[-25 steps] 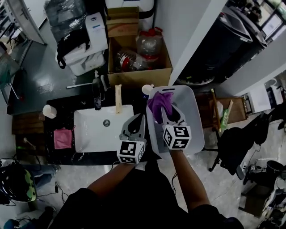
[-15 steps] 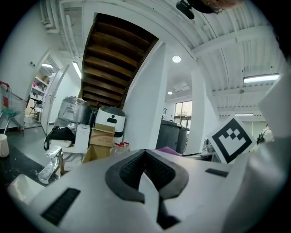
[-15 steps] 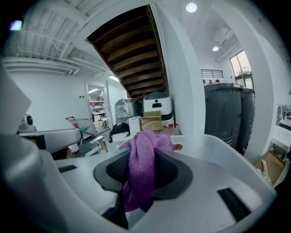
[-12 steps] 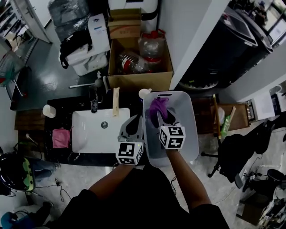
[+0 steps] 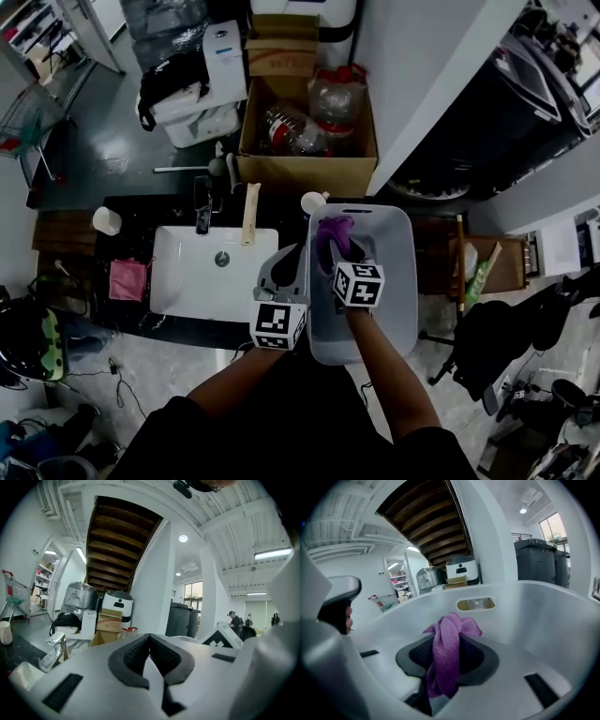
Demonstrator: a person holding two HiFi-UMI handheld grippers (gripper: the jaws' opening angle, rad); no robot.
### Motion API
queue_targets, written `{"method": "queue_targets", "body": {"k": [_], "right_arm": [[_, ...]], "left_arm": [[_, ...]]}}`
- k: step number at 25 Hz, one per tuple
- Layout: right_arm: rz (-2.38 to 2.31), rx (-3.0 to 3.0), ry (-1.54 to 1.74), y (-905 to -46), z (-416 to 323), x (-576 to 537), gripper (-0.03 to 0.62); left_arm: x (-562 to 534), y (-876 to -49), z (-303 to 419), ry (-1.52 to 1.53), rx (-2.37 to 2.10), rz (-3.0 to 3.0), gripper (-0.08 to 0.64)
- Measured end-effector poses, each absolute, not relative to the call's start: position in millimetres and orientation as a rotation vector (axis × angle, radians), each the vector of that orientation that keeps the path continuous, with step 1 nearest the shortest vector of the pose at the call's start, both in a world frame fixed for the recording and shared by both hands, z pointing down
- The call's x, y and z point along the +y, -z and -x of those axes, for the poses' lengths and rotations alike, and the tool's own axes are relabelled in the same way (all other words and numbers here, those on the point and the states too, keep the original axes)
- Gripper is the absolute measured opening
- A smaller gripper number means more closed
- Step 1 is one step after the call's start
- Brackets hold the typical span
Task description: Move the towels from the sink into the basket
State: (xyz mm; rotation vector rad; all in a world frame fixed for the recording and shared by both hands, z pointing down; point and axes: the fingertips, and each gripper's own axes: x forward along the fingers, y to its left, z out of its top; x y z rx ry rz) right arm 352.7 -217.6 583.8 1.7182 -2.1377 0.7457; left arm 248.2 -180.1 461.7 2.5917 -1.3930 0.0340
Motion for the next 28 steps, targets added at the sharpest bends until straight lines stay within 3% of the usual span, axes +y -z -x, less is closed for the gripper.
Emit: {"method": "queue_targets", "body": {"k": [14, 22, 28], "right_arm": [[-1.61, -2.014, -0.929, -679.6, -346.4, -227.3, 0.171], [-1.596, -1.992, -0.88, -681.3, -349.3, -225.9, 0.224], [-1.631, -2.035, -0.806, -656.1, -351.8, -230.1, 0.227]], "left_arm": [[-180.0, -464.8, -240.3, -0.052, -1.447, -2.564, 0.003], [-174.7, -462.4, -241.6, -0.05, -1.48, -2.552, 0.002], [-170.8, -459.2, -239.0, -0.021, -1.535, -2.513, 0.003]]}}
